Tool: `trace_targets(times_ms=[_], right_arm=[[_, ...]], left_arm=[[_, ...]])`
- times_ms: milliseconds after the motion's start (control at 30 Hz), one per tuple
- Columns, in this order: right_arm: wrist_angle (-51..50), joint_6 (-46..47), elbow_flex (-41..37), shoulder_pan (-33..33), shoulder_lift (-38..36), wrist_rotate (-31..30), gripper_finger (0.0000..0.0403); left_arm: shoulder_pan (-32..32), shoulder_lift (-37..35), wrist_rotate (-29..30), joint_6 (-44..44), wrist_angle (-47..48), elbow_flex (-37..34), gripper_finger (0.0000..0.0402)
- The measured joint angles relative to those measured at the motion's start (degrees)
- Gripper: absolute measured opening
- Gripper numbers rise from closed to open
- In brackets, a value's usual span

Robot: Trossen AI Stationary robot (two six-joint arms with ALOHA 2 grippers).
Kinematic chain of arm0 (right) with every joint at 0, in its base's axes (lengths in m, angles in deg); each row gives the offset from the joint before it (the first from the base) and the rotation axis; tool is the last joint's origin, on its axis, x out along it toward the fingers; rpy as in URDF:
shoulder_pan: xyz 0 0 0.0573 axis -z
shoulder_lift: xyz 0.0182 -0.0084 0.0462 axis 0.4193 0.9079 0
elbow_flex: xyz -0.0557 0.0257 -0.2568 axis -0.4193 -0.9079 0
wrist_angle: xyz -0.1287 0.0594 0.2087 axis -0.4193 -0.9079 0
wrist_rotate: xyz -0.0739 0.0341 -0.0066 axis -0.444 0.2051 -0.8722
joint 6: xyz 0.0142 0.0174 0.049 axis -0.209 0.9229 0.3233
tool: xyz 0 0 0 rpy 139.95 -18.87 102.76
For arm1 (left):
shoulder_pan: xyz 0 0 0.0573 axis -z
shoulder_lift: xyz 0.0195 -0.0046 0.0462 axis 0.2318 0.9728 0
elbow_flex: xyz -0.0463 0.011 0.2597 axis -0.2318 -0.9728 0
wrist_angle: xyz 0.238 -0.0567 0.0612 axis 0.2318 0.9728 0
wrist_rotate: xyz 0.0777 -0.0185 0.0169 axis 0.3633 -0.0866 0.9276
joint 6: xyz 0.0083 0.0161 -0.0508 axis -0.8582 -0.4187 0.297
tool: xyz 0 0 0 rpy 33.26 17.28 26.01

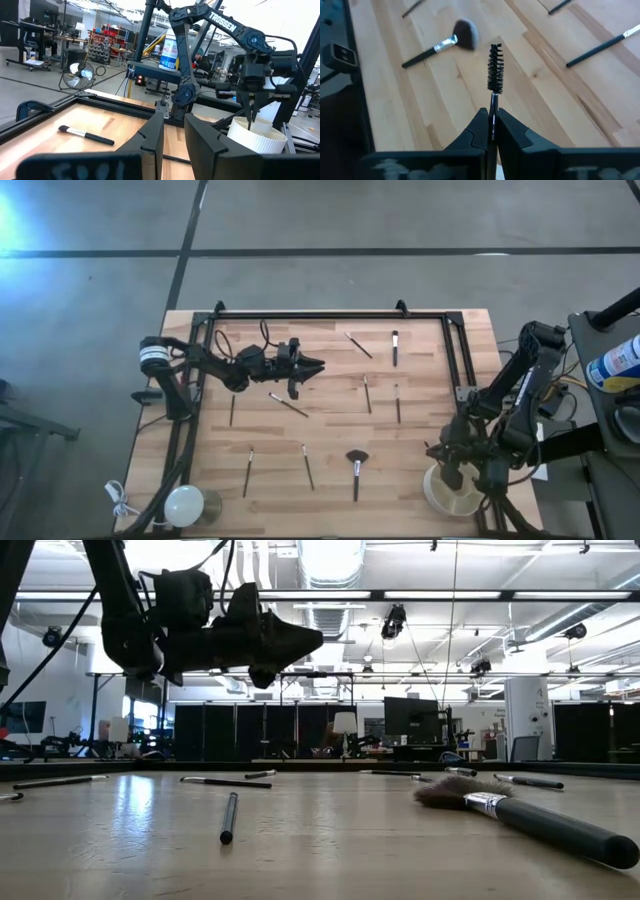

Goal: Put items in baskets/containers
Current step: Put the black lash brush into the white organizer

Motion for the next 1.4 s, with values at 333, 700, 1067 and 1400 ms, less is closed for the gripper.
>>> trace_targets(times_ms=[333,700,1067,1400], right_arm=[[1.86,-0.15,-0.03,0.00,0.55,0.42,0.0042],[1.94,-2.00,-0.03,0.00,0.18,3.05,0.0050],[4.59,-11.02,4.30,-0.04,0.52,3.56,0.0015],[5.53,-12.11,4.32,-0.07,1.45,6.63,0.0014]], left_arm=[[0.00,0.00,0.02,0.02,1.40,0.79,0.0071],[0.02,0.00,0.00,0.02,1.70,1.13,0.0071],[0.04,0.00,-0.13,0.00,1.71,1.13,0.0071],[0.04,0.00,-0.15,-0.21,2.51,1.13,0.0071]])
